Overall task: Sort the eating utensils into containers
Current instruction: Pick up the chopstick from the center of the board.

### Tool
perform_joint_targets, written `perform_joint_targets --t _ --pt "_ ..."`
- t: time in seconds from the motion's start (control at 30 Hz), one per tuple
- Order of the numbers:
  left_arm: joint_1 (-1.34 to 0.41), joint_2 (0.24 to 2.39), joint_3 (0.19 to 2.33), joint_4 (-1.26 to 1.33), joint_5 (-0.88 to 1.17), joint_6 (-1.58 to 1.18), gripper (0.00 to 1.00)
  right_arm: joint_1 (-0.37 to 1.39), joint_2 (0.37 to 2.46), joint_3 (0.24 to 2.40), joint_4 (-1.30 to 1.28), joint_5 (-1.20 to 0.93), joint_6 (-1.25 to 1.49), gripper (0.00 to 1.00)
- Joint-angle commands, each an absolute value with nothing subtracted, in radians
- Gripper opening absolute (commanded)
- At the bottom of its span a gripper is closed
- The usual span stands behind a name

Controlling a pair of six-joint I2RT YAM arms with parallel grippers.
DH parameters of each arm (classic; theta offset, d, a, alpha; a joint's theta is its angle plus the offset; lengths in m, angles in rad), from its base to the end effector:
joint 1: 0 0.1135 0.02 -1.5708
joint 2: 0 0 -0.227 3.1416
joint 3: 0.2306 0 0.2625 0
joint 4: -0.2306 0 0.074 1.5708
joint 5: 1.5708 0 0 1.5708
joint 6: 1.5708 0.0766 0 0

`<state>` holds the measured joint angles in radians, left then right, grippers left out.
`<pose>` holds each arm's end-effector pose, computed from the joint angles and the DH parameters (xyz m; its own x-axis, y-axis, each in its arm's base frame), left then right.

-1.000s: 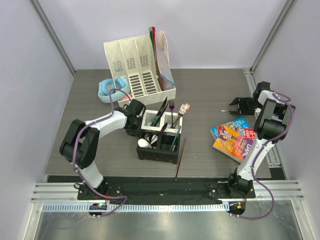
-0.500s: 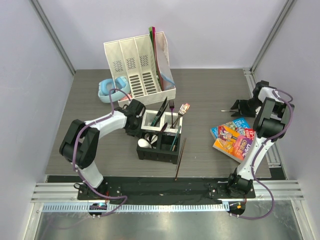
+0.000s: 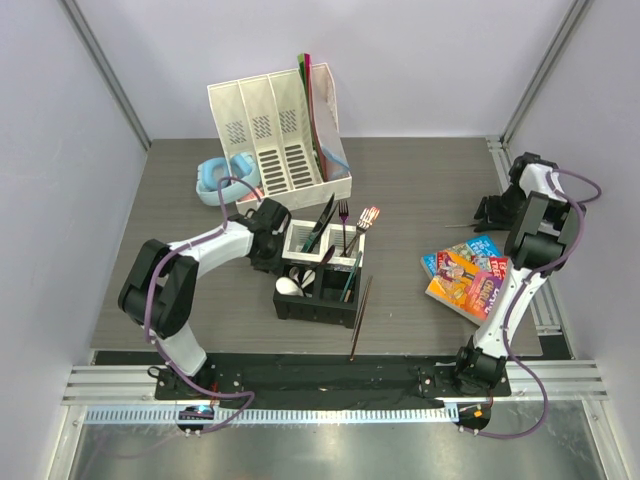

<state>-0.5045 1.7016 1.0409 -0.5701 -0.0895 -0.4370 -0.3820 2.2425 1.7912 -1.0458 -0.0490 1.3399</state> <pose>0.2995 -0.1575 0.0874 -0.9405 0.0378 -0.3378 0.0633 0.9959 -0.0648 0.3990 -0.1562 0.0836 0.1474 0.9886 0.0307 0.9853 -0.1495 0.0829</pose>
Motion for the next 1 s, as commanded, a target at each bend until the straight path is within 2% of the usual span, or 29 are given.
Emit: perform_joint_targets --t 0.0,0.37,0.53,0.57,0.6,0.63,0.7,0.97 --pt "-0.499 1.664 1.043 -0.565 -0.113 -0.426 0.25 -0.385 2.255 1.867 -1.114 0.049 1.377 0.5" --pt "-0.5 1.666 1.032 -0.568 -0.117 -0.433 0.25 -0.373 2.358 2.016 -1.294 0.119 1.339 0.49" --pt "-0.499 1.66 1.026 -0.569 -0.117 -0.437 0.25 -0.371 2.35 1.961 -1.307 0.135 1.331 0.38" --pt "-0.499 1.663 1.028 -0.571 -0.117 -0.437 0.25 -0.37 2.349 1.959 -1.305 0.133 1.331 0.35" --pt "-0.5 1.661 1.026 -0.571 -0.118 -0.437 0.25 -0.368 2.347 1.959 -1.305 0.141 1.33 0.26" --pt "-0.499 1.663 1.028 -0.572 -0.117 -0.439 0.25 -0.365 2.342 1.96 -1.308 0.144 1.331 0.21" --pt "-0.499 1.663 1.028 -0.568 -0.118 -0.436 0.25 -0.364 2.339 1.963 -1.308 0.162 1.332 0.14" --pt "-0.499 1.664 1.023 -0.565 -0.12 -0.434 0.25 -0.354 2.344 1.904 -1.28 0.207 1.302 0.1"
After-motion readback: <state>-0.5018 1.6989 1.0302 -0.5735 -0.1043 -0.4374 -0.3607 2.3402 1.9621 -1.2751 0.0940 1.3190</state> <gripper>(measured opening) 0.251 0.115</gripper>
